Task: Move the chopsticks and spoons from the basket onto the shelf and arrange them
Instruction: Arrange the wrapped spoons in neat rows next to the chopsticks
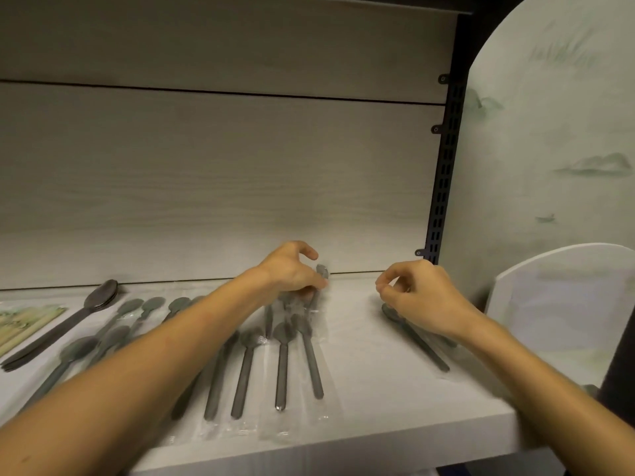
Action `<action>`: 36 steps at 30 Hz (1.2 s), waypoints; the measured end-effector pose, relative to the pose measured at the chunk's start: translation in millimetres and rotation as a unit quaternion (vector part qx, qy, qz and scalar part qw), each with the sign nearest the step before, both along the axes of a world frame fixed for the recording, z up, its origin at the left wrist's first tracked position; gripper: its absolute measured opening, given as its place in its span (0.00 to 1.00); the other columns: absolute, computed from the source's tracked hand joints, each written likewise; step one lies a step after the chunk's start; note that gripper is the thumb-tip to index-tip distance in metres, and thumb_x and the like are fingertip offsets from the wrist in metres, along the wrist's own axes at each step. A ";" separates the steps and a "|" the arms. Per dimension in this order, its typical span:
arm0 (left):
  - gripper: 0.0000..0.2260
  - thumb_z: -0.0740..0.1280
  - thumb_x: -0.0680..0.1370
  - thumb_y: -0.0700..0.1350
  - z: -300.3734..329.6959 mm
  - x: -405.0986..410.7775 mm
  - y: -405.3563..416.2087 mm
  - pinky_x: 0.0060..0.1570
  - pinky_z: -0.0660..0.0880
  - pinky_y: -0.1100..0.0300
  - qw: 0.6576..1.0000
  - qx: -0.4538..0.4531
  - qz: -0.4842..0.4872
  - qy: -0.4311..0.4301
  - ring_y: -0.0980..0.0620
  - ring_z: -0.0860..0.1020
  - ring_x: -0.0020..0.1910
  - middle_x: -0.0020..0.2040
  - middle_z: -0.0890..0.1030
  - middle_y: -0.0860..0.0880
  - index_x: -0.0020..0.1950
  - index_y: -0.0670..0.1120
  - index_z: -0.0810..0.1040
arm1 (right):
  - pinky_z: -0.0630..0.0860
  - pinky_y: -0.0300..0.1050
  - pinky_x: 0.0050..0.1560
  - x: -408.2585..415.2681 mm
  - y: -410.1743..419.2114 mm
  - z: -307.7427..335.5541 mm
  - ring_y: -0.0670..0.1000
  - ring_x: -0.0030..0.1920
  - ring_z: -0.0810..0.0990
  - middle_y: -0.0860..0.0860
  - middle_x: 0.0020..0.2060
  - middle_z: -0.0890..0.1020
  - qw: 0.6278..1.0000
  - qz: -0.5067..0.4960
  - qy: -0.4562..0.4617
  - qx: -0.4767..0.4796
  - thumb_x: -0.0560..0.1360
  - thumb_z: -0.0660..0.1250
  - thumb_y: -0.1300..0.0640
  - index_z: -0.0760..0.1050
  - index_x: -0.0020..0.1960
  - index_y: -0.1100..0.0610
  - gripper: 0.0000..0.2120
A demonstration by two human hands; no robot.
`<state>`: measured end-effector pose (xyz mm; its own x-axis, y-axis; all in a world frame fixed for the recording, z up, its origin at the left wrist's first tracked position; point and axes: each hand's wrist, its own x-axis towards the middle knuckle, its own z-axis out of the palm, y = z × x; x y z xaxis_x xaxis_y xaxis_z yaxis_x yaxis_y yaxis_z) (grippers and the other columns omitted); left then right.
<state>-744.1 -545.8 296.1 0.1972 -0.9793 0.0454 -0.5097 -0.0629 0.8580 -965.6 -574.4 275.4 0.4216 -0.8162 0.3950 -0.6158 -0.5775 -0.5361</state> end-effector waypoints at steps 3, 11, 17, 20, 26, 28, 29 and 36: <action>0.20 0.76 0.71 0.41 -5.4 -4.7 -6.5 0.28 0.73 0.67 1.000 -0.009 -0.006 0.000 0.54 0.78 0.25 0.31 0.81 0.48 0.59 0.45 0.73 | 0.73 0.36 0.38 0.0 -4.9 -4.2 0.38 0.33 0.78 0.43 0.28 0.82 1.000 -0.005 0.001 0.003 0.75 0.65 0.53 0.79 0.40 0.48 0.06; 0.11 0.70 0.75 0.51 -9.9 1.6 -14.6 0.36 0.72 0.63 0.977 -0.046 0.014 -0.207 0.51 0.79 0.37 0.45 0.80 0.46 0.54 0.48 0.77 | 0.75 0.37 0.39 -2.2 -7.6 -8.9 0.38 0.35 0.78 0.42 0.30 0.82 1.000 -0.005 0.007 -0.013 0.74 0.65 0.52 0.80 0.41 0.48 0.06; 0.16 0.69 0.74 0.58 -13.3 -0.5 -9.2 0.54 0.71 0.61 0.928 -0.029 -0.148 -0.339 0.54 0.76 0.55 0.57 0.79 0.54 0.60 0.54 0.78 | 0.70 0.35 0.36 -9.4 -6.4 -7.5 0.37 0.34 0.77 0.45 0.27 0.81 0.998 -0.039 -0.010 -0.044 0.74 0.65 0.55 0.79 0.39 0.49 0.07; 0.16 0.68 0.74 0.59 -19.4 -4.7 -10.6 0.60 0.73 0.55 0.909 -0.018 -0.164 -0.384 0.53 0.76 0.56 0.56 0.80 0.55 0.57 0.53 0.80 | 0.69 0.33 0.35 -14.9 -6.9 -5.7 0.38 0.34 0.77 0.44 0.28 0.81 0.996 -0.069 -0.032 -0.053 0.74 0.66 0.56 0.78 0.37 0.48 0.08; 0.14 0.70 0.74 0.57 -18.0 -3.1 -14.1 0.59 0.74 0.55 0.912 -0.016 -0.161 -0.376 0.54 0.77 0.54 0.53 0.80 0.56 0.54 0.52 0.82 | 0.66 0.28 0.33 -38.1 3.8 2.7 0.37 0.35 0.77 0.42 0.31 0.80 0.996 -0.071 0.037 -0.046 0.74 0.69 0.50 0.76 0.39 0.43 0.06; 0.13 0.70 0.74 0.57 -16.6 -4.4 -15.1 0.58 0.74 0.56 0.911 -0.031 -0.163 -0.377 0.54 0.77 0.55 0.53 0.80 0.56 0.54 0.53 0.81 | 0.67 0.27 0.31 -43.9 10.8 3.6 0.35 0.34 0.76 0.42 0.31 0.80 0.996 -0.058 0.062 -0.036 0.72 0.70 0.47 0.78 0.42 0.44 0.02; 0.13 0.69 0.74 0.57 -15.9 -5.9 -15.6 0.58 0.73 0.57 0.910 -0.040 -0.163 -0.379 0.54 0.76 0.55 0.54 0.80 0.55 0.54 0.53 0.81 | 0.67 0.27 0.31 -44.6 15.2 2.8 0.35 0.34 0.76 0.40 0.32 0.79 0.995 -0.050 0.077 -0.035 0.71 0.71 0.44 0.78 0.43 0.44 0.05; 0.11 0.66 0.76 0.55 -12.8 -23.5 -14.0 0.55 0.73 0.57 0.902 -0.084 -0.170 -0.388 0.53 0.75 0.53 0.55 0.79 0.55 0.55 0.53 0.80 | 0.74 0.44 0.45 -33.0 34.6 -8.5 0.46 0.48 0.77 0.40 0.40 0.75 0.983 -0.067 0.166 -0.031 0.67 0.70 0.48 0.78 0.50 0.49 0.13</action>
<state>-767.5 -559.8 283.4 -0.2683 -0.9434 0.1948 -0.9261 0.3082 0.2174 -998.7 -539.8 266.9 0.4269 -0.8515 0.3044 -0.8235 -0.5052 -0.2582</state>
